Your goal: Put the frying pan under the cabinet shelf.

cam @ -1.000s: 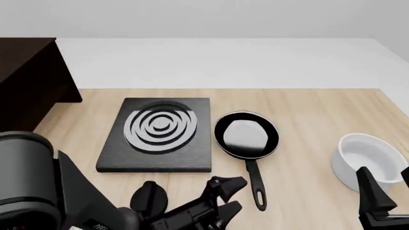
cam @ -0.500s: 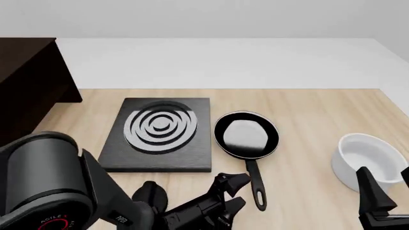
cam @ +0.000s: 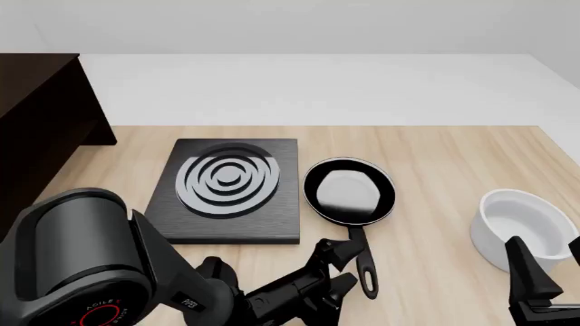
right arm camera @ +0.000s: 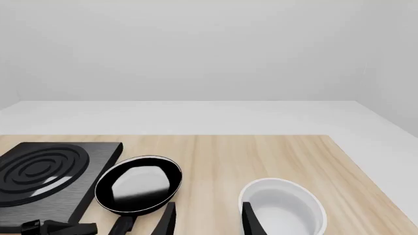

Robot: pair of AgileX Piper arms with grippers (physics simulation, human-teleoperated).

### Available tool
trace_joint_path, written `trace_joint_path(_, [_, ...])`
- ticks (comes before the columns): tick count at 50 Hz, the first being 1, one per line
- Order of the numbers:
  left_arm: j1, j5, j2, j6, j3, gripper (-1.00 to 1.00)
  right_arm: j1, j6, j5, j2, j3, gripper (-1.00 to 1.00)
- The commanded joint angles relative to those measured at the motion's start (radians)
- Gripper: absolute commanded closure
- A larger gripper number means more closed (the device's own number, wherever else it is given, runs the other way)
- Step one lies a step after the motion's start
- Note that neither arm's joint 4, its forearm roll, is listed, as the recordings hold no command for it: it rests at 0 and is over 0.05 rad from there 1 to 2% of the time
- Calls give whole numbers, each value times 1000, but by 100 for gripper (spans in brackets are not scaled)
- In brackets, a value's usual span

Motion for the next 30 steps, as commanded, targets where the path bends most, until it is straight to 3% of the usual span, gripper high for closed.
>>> trace_joint_path(1, [13,45,39,39,-50,-100,0,0,0,0,0,-100])
trace_joint_path(30, [9,156,33,42,-114,-100,0,0,0,0,0,-100])
